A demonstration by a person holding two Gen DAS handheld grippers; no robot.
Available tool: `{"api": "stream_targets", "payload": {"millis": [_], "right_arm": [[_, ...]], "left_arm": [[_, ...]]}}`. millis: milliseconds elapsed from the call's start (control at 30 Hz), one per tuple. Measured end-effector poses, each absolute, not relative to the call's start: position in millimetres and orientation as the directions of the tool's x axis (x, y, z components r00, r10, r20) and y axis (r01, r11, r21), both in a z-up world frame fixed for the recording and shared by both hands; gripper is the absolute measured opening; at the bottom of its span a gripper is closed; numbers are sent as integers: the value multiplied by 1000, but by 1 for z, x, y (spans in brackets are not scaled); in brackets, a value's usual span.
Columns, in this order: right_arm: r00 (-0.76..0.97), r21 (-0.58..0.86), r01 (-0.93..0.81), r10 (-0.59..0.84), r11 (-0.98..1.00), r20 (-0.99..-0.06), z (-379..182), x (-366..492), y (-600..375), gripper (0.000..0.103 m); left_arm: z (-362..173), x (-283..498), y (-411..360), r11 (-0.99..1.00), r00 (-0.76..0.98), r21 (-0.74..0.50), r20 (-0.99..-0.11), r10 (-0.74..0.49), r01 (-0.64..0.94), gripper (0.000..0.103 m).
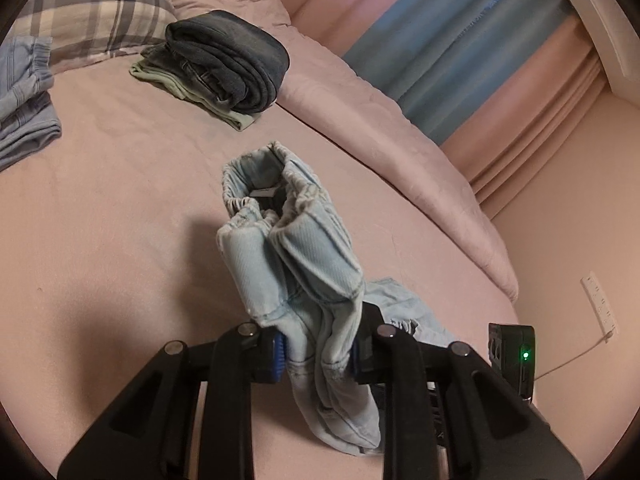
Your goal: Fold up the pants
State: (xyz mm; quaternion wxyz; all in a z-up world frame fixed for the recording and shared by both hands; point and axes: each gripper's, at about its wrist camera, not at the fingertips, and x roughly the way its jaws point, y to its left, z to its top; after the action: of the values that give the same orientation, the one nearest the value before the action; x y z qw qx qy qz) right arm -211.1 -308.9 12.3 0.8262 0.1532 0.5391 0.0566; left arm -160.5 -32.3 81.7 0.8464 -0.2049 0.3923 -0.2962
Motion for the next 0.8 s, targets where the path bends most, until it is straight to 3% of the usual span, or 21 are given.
{"api": "stream_targets", "payload": {"millis": [300,500,567,800], "right_arm": [[406,324,19,289,946,-867,10,-257,-291,7],[474,504,57,421,862,-774,14,-277,-317,7],[519,525,56,424,849,-742,22,-291,-329,11],[640,672,166,440,722,-630,22,-321,-387,44]], "left_arm": [[106,-184,-54,755,531,-498,-537,-655,428,23],[126,-201,-78,760,535,-421,-541,-649,496,23],[131,-207,-88,757,531,-393,-545,-649,522,23],[138,-224,-125,717,484,-349,-555,-677,603,23]]}}
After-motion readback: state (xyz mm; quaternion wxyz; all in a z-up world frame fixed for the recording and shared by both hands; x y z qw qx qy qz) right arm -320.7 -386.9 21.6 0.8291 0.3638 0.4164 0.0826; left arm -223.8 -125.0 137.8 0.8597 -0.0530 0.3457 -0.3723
